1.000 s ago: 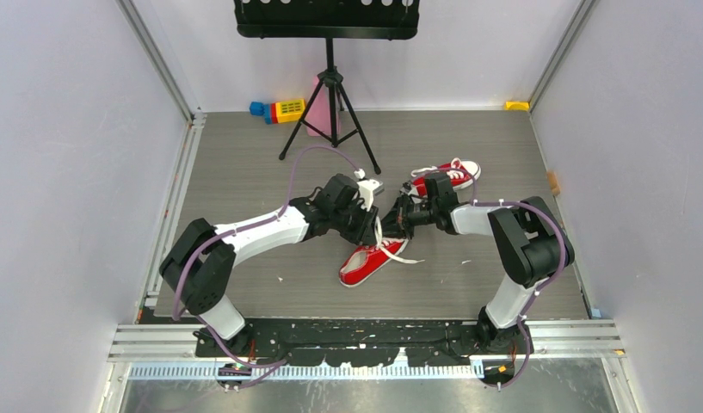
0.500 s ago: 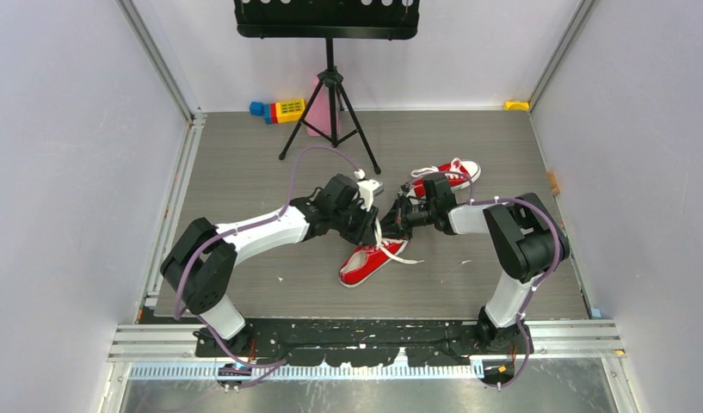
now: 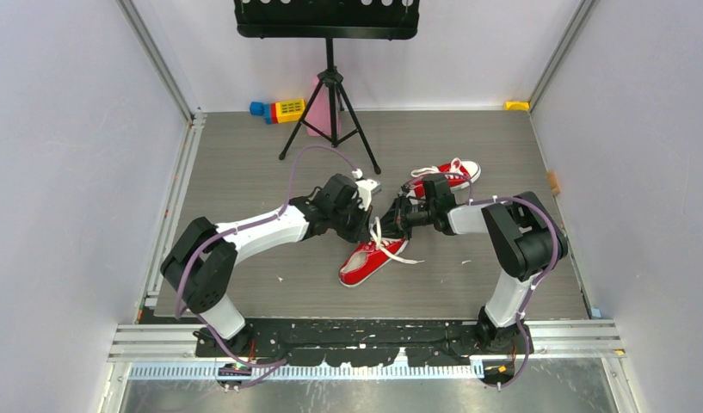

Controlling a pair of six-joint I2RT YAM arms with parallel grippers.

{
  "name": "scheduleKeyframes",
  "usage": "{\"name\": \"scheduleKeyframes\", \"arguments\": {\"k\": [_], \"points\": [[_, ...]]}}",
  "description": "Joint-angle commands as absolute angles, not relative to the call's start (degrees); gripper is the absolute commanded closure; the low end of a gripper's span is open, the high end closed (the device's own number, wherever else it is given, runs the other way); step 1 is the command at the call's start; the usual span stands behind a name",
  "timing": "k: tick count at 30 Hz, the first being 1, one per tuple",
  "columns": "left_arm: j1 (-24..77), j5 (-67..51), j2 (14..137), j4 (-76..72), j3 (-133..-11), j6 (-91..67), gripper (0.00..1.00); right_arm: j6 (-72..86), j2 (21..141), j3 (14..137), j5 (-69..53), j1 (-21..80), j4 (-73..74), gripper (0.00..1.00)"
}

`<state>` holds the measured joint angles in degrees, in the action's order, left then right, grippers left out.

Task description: Tie the shoes

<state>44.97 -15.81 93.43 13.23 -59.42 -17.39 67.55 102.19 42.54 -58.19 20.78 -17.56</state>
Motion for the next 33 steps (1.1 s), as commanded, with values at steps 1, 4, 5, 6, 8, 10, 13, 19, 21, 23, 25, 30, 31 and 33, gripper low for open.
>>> {"name": "scheduleKeyframes", "arguments": {"k": [1, 4, 5, 6, 8, 10, 13, 19, 21, 23, 25, 30, 31, 33], "points": [[45.6, -17.5, 89.9, 12.1, -60.3, -16.0, 1.00, 69.4, 101.8, 43.0, -59.0, 21.6, -21.9, 0.79], [45.6, -17.7, 89.9, 16.2, -61.6, -15.2, 1.00, 66.0, 100.9, 44.2, -58.4, 21.3, -18.0, 0.74], [45.6, -17.9, 90.0, 17.5, -62.4, -14.9, 1.00, 63.0, 100.5, 45.1, -57.7, 21.2, -12.3, 0.74], [45.6, -18.2, 90.2, 18.7, -63.0, -14.6, 1.00, 60.3, 99.8, 46.3, -56.9, 21.0, -8.3, 0.74], [45.6, -18.6, 90.9, 22.1, -64.5, -13.9, 1.00, 56.5, 98.7, 47.3, -55.5, 20.7, -3.4, 0.72], [45.7, -19.5, 91.7, 24.9, -66.1, -13.2, 1.00, 55.3, 97.5, 47.4, -54.9, 20.1, -1.6, 0.71], [45.6, -20.2, 92.6, 28.5, -68.0, -12.4, 1.00, 50.8, 95.9, 48.2, -52.2, 19.2, 5.3, 0.68], [45.6, -18.3, 94.2, 37.8, -72.6, -10.7, 1.00, 44.5, 92.9, 49.2, -48.4, 18.7, 13.0, 0.63], [45.6, -16.3, 94.6, 40.3, -74.1, -10.3, 1.00, 41.7, 91.6, 49.8, -46.5, 18.7, 16.3, 0.59], [45.6, -14.1, 94.5, 42.6, -75.4, -9.8, 1.00, 38.9, 90.2, 50.4, -44.3, 18.7, 20.7, 0.54], [45.6, -12.1, 94.3, 45.1, -77.0, -9.1, 1.00, 36.6, 88.8, 50.8, -42.0, 18.6, 23.5, 0.51], [45.6, -6.7, 96.8, 55.4, -83.7, -7.3, 1.00, 34.0, 84.1, 49.0, -32.7, 18.5, 26.8, 0.45], [45.7, -5.0, 97.3, 56.9, -84.7, -7.1, 1.00, 33.9, 82.8, 48.3, -30.9, 18.5, 26.7, 0.43], [45.6, -2.0, 98.1, 59.4, -86.3, -6.8, 1.00, 33.5, 80.6, 47.0, -28.4, 18.5, 26.8, 0.41]]}}
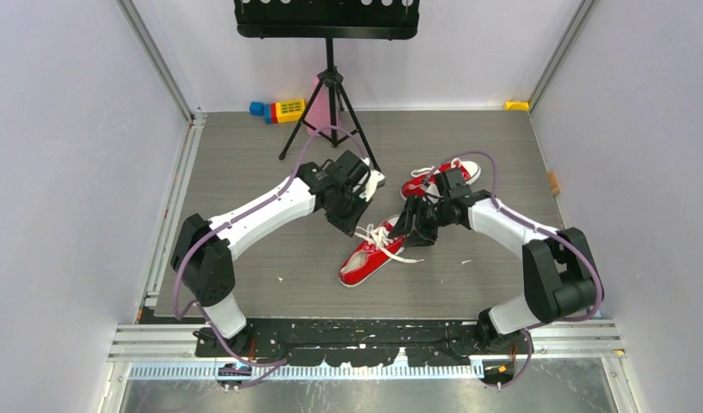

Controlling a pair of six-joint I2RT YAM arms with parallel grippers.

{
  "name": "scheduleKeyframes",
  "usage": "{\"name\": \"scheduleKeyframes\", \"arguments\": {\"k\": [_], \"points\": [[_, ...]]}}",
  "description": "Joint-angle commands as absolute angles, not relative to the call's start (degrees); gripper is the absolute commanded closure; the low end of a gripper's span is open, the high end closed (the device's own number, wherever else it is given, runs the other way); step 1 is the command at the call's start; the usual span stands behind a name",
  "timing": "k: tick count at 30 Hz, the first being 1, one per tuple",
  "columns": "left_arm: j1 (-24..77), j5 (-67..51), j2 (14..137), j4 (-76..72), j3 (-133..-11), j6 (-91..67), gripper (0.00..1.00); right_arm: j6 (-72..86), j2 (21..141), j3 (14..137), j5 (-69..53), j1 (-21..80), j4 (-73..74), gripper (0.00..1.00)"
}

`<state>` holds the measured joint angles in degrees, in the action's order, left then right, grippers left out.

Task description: Tie the shoes

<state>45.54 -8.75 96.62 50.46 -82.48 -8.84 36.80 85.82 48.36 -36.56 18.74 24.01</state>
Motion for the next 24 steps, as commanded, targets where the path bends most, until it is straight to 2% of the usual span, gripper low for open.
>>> {"name": "scheduleKeyframes", "arguments": {"k": [1, 9, 12, 14, 17, 19, 21, 24], "points": [[45.6, -0.8, 98.4, 60.5, -87.0, -6.7, 1.00, 33.4, 79.4, 46.3, -27.5, 18.5, 26.8, 0.40], [46.4, 12.1, 100.3, 66.9, -93.2, -6.4, 1.00, 28.5, 73.3, 41.8, -23.2, 19.0, 26.8, 0.36], [46.5, 15.4, 100.8, 66.6, -94.6, -6.2, 1.00, 27.0, 71.8, 39.3, -21.3, 20.4, 23.6, 0.26], [47.3, 21.8, 101.7, 67.3, -95.7, -6.5, 1.00, 27.6, 71.1, 38.3, -18.2, 22.4, 21.8, 0.20], [48.2, 27.4, 104.2, 68.1, -96.0, -5.6, 1.00, 29.5, 72.2, 38.6, -11.8, 26.4, 21.2, 0.20], [48.3, 26.8, 105.8, 67.8, -95.6, -5.5, 1.00, 30.9, 73.7, 39.0, -8.8, 27.3, 20.4, 0.28], [48.3, 24.9, 106.4, 66.0, -94.1, -5.7, 1.00, 31.0, 74.8, 38.7, -9.6, 27.4, 18.1, 0.32], [48.3, 21.8, 105.5, 62.2, -90.5, -5.7, 1.00, 28.9, 76.1, 38.3, -14.7, 27.9, 15.4, 0.31]]}}
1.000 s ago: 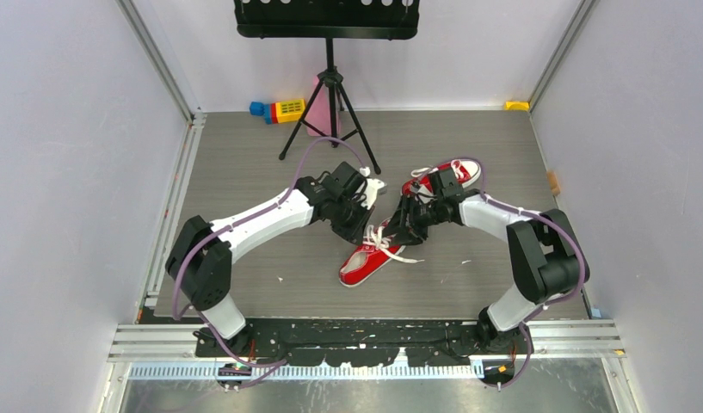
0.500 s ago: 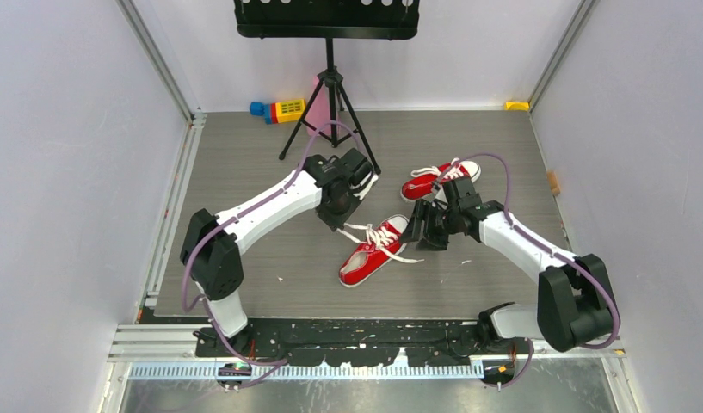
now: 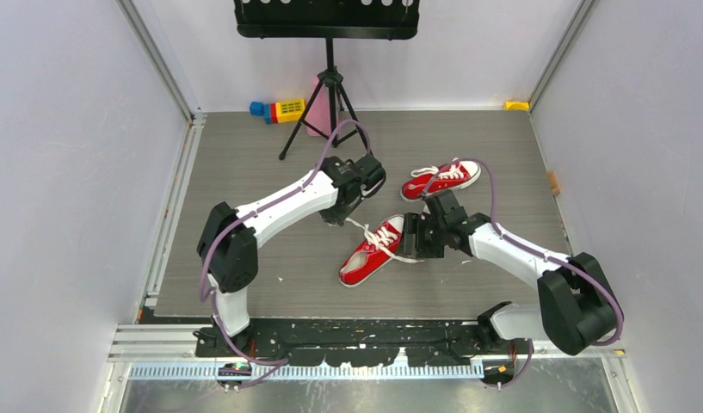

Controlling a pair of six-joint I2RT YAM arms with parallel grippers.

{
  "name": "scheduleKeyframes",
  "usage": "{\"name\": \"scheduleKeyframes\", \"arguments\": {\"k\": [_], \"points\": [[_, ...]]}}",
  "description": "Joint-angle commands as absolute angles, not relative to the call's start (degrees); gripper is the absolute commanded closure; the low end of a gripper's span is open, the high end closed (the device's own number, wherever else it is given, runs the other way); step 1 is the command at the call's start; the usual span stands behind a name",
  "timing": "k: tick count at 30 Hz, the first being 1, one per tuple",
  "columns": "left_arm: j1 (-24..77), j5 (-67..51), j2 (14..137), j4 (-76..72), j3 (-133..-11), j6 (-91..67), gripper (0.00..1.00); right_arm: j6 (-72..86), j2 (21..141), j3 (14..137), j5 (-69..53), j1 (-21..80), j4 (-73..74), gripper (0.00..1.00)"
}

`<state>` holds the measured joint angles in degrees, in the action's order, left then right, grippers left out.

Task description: Tie the shoes

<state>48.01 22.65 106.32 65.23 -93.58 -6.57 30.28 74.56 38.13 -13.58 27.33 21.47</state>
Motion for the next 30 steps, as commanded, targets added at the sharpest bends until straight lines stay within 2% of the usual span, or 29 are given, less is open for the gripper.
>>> {"name": "scheduleKeyframes", "arguments": {"k": [1, 5, 8, 11, 17, 20, 23, 25, 29, 30], "points": [[48.3, 21.1, 105.1, 61.1, -89.8, -5.7, 1.00, 28.0, 76.5, 38.4, -15.4, 28.4, 15.5, 0.29], [48.2, 19.8, 104.0, 58.8, -88.5, -5.8, 1.00, 25.9, 77.4, 37.9, -15.8, 31.5, 14.1, 0.27], [48.2, 20.1, 104.2, 58.4, -88.4, -6.4, 1.00, 25.4, 78.6, 38.3, -12.8, 33.5, 14.0, 0.29], [47.8, 19.0, 104.4, 57.4, -87.8, -7.1, 1.00, 25.3, 79.6, 38.2, -10.6, 34.3, 13.2, 0.39], [46.3, 15.5, 103.9, 55.6, -85.4, -9.1, 1.00, 26.6, 78.6, 37.6, -7.6, 34.9, 13.2, 0.72], [45.8, 13.2, 102.8, 54.3, -83.4, -9.6, 1.00, 27.8, 78.0, 37.1, -6.9, 35.1, 13.3, 0.81], [45.7, 11.3, 101.3, 54.1, -82.2, -10.2, 1.00, 30.7, 76.8, 37.3, -4.6, 35.3, 16.2, 0.94], [45.8, 10.8, 100.3, 53.7, -80.9, -11.0, 1.00, 34.0, 74.2, 35.7, -3.0, 35.4, 17.0, 1.00], [45.7, 10.9, 98.7, 52.8, -78.3, -12.5, 1.00, 38.6, 67.5, 32.5, -0.6, 35.3, 18.0, 1.00], [45.6, 10.8, 98.3, 52.3, -77.7, -12.7, 1.00, 39.5, 66.3, 32.4, -0.2, 35.4, 18.9, 0.97]]}}
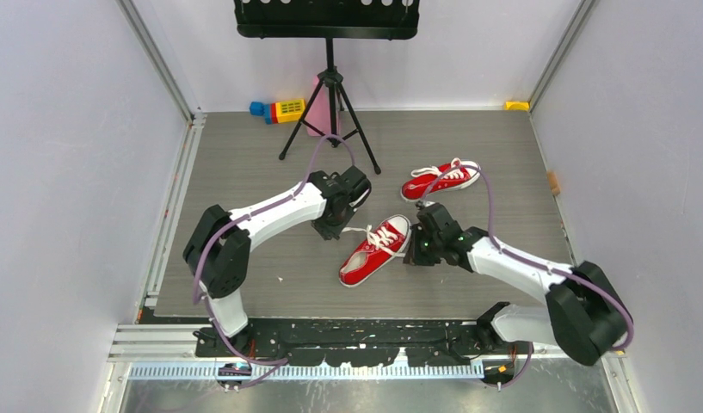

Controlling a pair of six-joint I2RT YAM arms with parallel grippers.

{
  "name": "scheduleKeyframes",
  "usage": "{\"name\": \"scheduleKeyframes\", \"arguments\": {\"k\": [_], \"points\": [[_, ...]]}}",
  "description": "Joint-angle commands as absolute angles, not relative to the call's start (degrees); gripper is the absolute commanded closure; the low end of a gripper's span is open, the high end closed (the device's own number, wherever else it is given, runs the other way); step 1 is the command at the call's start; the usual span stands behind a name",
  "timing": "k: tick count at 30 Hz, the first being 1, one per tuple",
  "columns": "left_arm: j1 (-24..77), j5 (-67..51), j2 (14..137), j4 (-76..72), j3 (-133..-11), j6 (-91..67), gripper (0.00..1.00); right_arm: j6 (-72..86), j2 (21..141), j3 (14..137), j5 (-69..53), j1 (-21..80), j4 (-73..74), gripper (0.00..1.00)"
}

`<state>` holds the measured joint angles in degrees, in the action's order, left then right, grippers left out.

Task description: Tie the shoes

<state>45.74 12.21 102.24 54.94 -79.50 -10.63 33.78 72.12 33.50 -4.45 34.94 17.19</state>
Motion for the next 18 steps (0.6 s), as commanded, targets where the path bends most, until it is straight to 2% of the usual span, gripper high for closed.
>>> {"name": "scheduleKeyframes", "arguments": {"k": [1, 2, 3, 4, 11, 13, 18], "points": [[45.6, 10.4, 97.9, 51.9, -77.3, -12.7, 1.00, 40.4, 65.1, 32.6, 0.8, 35.3, 20.0, 0.83], [45.6, 9.7, 97.5, 51.3, -76.9, -12.6, 1.00, 41.7, 64.3, 33.0, 2.0, 35.3, 21.1, 0.59], [45.6, 8.7, 97.2, 50.8, -76.6, -12.3, 1.00, 43.9, 63.4, 33.1, 2.8, 35.3, 22.0, 0.44], [45.7, 7.8, 96.9, 50.2, -76.4, -12.0, 1.00, 46.6, 62.1, 32.4, 2.9, 35.3, 21.4, 0.39], [45.7, 8.3, 96.7, 46.2, -74.8, -12.8, 1.00, 74.6, 54.1, 22.6, 9.2, 36.3, 7.3, 0.33], [45.5, 8.3, 97.1, 45.3, -74.4, -12.9, 1.00, 84.0, 54.1, 19.9, 12.0, 37.8, 3.1, 0.34], [44.7, 8.3, 97.8, 44.2, -74.0, -12.4, 1.00, 94.2, 59.0, 18.3, 15.9, 42.1, -5.5, 0.34]]}}
